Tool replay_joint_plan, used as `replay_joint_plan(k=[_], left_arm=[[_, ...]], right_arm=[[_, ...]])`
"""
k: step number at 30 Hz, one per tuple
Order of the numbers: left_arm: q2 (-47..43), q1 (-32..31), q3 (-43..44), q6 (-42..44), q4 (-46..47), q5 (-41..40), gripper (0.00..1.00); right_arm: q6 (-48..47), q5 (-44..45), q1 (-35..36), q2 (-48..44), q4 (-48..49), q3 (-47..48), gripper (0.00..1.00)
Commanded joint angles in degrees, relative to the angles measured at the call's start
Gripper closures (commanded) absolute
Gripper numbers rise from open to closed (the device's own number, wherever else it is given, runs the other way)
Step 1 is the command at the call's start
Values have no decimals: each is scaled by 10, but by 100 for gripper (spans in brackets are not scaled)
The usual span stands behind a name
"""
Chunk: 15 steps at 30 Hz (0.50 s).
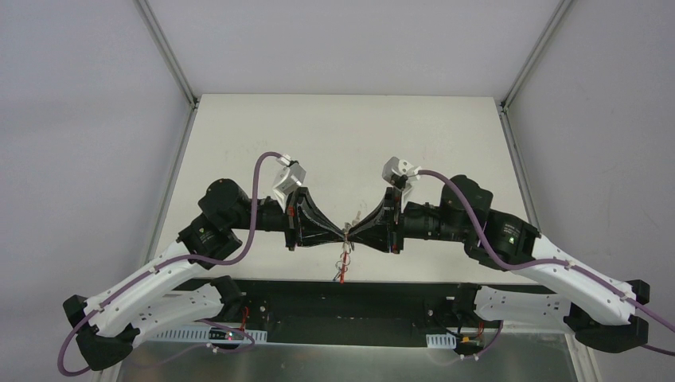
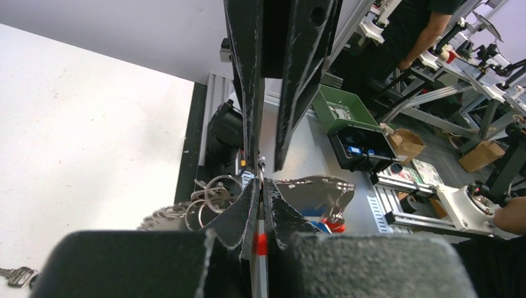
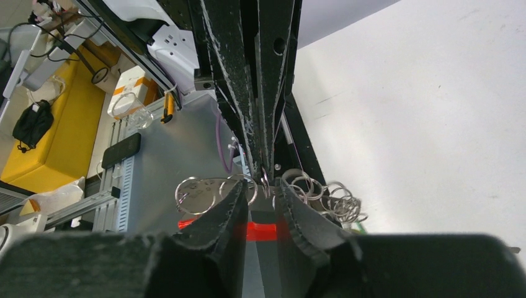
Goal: Put the keys on the keyring
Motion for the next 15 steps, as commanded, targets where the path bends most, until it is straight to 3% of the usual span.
replay_joint_plan(k=[1, 5, 15], left_arm=[[-20, -7, -4, 16, 38, -11, 100], [-33, -7, -12, 16, 49, -15, 100], [-52, -7, -32, 7, 90, -3, 100]], right_arm=[[-2, 3, 2, -22, 34, 0, 71], [-4, 12, 1, -30, 32, -4, 63], [-21, 14, 2, -37, 16, -11, 57]])
